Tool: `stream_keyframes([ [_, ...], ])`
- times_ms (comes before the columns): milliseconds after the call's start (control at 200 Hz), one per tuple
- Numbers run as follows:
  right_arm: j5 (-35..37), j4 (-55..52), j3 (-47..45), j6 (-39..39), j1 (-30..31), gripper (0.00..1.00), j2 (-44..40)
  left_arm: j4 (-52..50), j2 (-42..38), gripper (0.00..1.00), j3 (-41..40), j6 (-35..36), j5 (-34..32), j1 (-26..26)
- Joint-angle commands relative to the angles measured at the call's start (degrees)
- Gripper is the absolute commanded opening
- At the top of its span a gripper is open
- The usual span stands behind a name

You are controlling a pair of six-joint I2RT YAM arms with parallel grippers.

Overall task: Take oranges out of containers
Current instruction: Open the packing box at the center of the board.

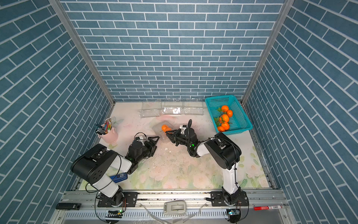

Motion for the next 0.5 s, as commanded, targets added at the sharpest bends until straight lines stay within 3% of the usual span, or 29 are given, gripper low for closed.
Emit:
stream_keyframes([
  [0, 0.19, 3.09, -0.12, 2.06, 0.02, 0.22, 0.71, 2.15, 3.09, 0.94, -1.62, -1.26, 0.53, -0.23],
  [195, 0.26, 4.03, -0.51, 2.42, 0.01, 0.22, 1.28, 9.07, 6.53, 0.93, -2.93, -3.54, -0.07, -0.18],
  [495, 0.09, 3.77, -0.73, 1.58, 0.03, 0.22, 1.88, 7.02, 4.06, 0.93, -3.09, -3.67, -0.57, -0.03],
])
